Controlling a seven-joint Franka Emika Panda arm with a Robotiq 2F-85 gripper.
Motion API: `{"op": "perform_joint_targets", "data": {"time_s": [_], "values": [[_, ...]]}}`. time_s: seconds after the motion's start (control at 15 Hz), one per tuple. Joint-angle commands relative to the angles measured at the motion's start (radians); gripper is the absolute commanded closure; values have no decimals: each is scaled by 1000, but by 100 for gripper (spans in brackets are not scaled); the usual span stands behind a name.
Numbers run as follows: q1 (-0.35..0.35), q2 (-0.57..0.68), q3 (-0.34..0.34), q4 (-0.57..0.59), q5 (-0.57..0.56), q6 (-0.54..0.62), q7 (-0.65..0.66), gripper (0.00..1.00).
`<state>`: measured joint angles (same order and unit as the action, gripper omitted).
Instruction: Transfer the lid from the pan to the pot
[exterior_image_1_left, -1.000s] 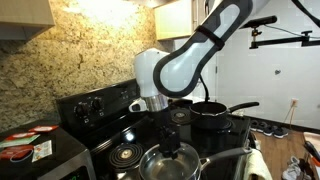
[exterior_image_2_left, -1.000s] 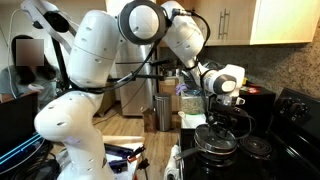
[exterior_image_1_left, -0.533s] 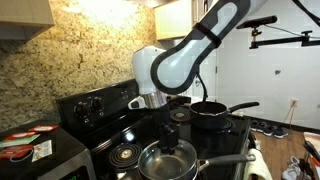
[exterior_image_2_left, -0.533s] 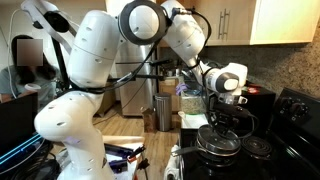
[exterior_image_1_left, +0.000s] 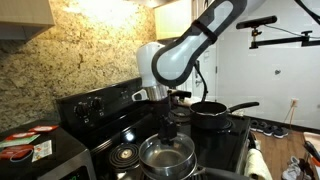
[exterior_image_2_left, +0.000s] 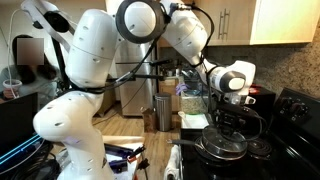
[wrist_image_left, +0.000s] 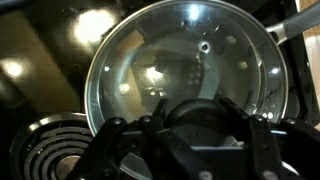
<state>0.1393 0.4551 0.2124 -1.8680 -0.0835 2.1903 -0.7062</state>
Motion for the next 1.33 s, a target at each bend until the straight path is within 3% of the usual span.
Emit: {"op": "perform_joint_targets", "data": {"time_s": [0.0, 0.47, 0.93, 1.2, 1.27], "values": [[-61, -101, 16, -74, 92, 23, -2, 69], [-108, -266, -26, -197, 204, 50, 53, 69], [-119, -474, -135, -336, 167, 62, 220, 69], [-112, -536, -176, -362, 200, 77, 182, 69], [-109, -481, -182, -326, 175, 50, 191, 44]]}}
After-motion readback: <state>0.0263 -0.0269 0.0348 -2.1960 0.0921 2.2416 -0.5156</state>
